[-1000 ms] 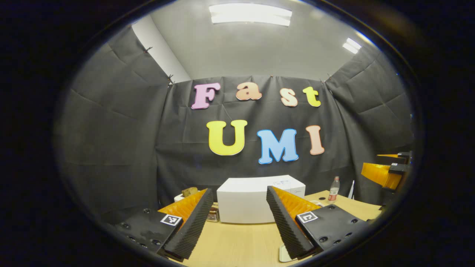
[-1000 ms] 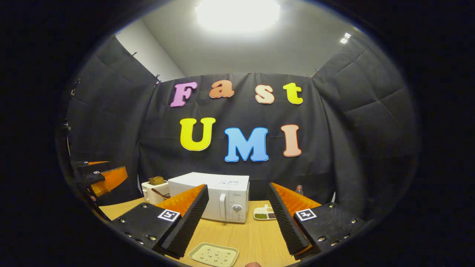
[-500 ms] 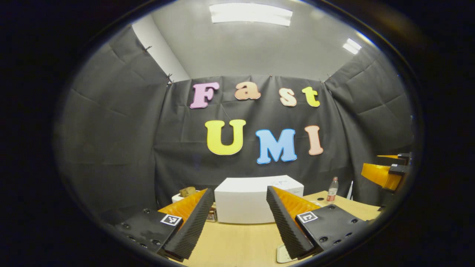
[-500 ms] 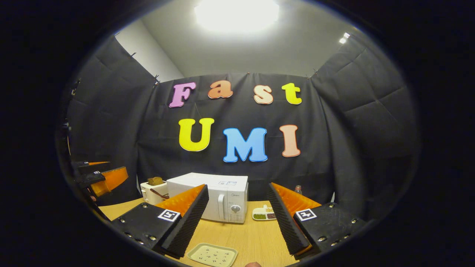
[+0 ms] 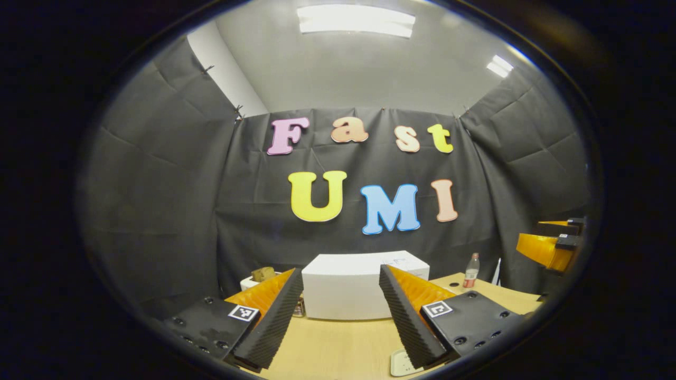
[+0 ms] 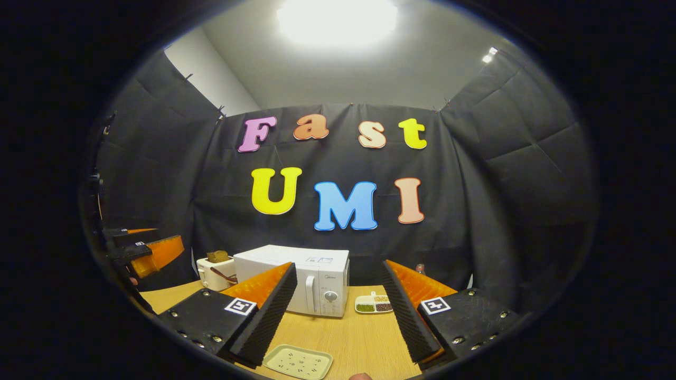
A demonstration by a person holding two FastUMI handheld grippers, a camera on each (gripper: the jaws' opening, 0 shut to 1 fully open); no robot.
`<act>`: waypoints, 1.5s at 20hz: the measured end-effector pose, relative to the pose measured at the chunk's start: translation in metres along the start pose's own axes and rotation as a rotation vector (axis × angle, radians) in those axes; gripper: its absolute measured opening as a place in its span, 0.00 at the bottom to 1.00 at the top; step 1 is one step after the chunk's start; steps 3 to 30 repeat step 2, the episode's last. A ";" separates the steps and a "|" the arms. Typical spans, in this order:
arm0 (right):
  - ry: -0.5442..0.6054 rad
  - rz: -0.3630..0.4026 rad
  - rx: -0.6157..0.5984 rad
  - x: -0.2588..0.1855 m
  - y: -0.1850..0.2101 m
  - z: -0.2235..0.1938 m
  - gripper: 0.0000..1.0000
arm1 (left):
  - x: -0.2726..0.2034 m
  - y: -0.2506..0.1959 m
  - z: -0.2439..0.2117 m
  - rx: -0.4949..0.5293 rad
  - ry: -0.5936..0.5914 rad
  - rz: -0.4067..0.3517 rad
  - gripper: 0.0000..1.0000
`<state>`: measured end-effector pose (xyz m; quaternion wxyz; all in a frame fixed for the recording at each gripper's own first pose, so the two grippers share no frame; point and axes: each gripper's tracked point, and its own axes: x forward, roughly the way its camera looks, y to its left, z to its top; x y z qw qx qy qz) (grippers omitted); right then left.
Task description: Open the microwave oven with the left hand, put the food in, and close the microwave oven.
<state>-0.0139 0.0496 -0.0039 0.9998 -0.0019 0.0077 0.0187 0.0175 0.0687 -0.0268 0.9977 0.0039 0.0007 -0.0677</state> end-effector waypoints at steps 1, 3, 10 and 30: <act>-0.001 0.001 0.000 0.000 0.000 0.001 0.97 | 0.000 0.000 0.001 0.001 0.000 0.001 0.96; -0.002 0.003 0.000 0.000 0.001 0.001 0.97 | -0.001 0.000 0.002 0.003 0.000 0.002 0.96; -0.002 0.003 0.000 0.000 0.001 0.001 0.97 | -0.001 0.000 0.002 0.003 0.000 0.002 0.96; -0.002 0.003 0.000 0.000 0.001 0.001 0.97 | -0.001 0.000 0.002 0.003 0.000 0.002 0.96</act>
